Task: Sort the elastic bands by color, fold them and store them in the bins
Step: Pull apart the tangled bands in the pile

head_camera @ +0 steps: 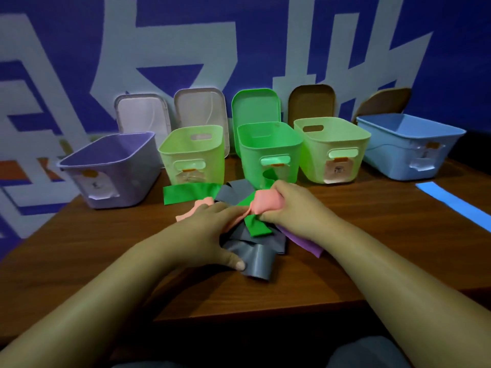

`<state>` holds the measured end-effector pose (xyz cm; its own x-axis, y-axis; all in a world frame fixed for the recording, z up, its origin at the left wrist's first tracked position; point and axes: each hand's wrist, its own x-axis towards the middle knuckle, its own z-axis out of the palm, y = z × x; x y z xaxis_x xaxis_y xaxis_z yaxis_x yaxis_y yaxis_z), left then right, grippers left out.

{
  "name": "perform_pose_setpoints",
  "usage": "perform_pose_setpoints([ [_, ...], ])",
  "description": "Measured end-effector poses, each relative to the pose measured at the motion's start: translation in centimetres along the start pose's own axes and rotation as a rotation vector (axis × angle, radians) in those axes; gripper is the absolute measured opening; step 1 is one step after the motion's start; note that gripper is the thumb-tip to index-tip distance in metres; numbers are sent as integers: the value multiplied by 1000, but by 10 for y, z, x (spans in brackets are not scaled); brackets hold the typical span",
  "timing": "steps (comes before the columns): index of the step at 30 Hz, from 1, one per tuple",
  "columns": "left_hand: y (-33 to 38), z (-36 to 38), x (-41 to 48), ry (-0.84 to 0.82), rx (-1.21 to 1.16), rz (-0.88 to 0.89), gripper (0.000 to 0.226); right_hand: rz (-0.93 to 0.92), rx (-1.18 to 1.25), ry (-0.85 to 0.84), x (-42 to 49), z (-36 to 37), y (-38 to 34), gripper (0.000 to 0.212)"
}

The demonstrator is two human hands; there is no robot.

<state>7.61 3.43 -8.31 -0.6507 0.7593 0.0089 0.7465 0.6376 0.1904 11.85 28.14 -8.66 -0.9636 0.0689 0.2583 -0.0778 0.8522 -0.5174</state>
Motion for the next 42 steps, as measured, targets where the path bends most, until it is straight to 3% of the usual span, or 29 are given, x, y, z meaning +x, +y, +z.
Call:
perform_pose_setpoints([
  [4, -9, -3, 8, 156, -85, 50, 104, 3, 93, 118, 9, 2, -19, 41],
  [8, -18, -21, 25, 429, -168, -29, 74, 42, 272, 197, 28, 1, -33, 40],
  [10, -23, -27, 37, 511, -186, -105, 65, 40, 224, 181, 42, 2, -34, 47],
  [13, -28, -20, 50, 462, -244, -201, 61, 45, -71, 135, 55, 11, -27, 72],
  [15, -30, -11, 49, 407, -331, -229, 65, 45, -73, 144, 56, 20, -19, 77],
  [18, -32, -10, 42, 417, -379, -233, 68, 37, 121, 268, 55, 22, -9, 71],
  [21, -34, -12, 40, 511, -385, -231, 88, -48, 188, 451, 50, 15, -6, 56],
  [25, -31, -11, 40, 574, -420, -327, 104, -271, 209, 472, 39, 18, -15, 33],
  [29, -34, -14, 35, 639, -424, -407, 93, -462, 148, 368, 31, 21, -28, 23],
  [32, -38, -17, 28, 675, -431, -435, 79, -513, 171, 216, 28, 25, -29, 21],
  [36, -41, -30, 12, 627, -336, -428, 68, -537, 97, 169, 27, 29, -30, 27],
  [40, -30, -38, -18, 591, -229, -348, 25, -542, 90, 160, 24, 30, -31, 27],
  [42, -23, -36, -34, 516, -239, -304, 16, -553, 88, 167, 23, 31, -32, 25],
])
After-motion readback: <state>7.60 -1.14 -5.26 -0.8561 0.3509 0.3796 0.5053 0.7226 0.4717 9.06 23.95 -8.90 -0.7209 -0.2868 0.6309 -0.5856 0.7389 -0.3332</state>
